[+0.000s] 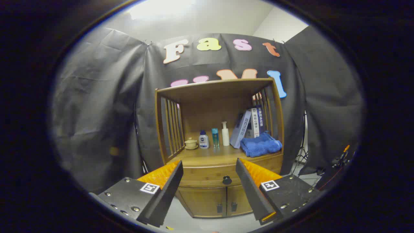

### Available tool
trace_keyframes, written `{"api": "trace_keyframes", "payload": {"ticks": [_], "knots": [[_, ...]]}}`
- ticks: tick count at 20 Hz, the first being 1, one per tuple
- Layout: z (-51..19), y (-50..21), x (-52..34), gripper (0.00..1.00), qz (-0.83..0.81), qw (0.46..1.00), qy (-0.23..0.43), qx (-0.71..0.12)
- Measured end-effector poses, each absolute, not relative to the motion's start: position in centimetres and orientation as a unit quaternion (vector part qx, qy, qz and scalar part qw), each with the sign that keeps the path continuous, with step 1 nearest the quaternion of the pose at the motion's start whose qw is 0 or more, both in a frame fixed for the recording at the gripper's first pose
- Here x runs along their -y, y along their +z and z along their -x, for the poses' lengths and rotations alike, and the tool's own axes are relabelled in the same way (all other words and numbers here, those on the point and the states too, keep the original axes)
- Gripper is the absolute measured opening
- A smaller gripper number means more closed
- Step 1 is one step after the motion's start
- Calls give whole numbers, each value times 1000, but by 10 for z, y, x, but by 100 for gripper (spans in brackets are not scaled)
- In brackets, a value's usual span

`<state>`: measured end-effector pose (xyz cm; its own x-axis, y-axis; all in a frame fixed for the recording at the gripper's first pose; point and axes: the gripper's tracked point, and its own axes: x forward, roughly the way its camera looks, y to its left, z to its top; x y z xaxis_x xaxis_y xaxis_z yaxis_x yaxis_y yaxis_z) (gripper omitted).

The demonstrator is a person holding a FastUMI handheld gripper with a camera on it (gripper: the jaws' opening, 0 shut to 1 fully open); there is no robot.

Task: Pull open the drawer, take out the items inside it, and place them on the countertop above the cabinet.

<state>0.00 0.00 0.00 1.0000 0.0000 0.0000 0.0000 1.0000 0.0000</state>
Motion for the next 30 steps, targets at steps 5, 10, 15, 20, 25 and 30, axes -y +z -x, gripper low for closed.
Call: {"api": "trace_keyframes", "payload": {"ticks": [5,10,15,20,25,30], "knots": [[1,-8,-4,98,-3,1000,4,-6],[3,-16,-10,99,2,1000,9,-10],[2,-25,-10,99,2,1000,6,-20],[3,-28,-11,98,-3,1000,10,-22],[1,-31,-4,99,12,1000,0,-18],[-7,-38,5,98,8,1000,-7,-21]]}}
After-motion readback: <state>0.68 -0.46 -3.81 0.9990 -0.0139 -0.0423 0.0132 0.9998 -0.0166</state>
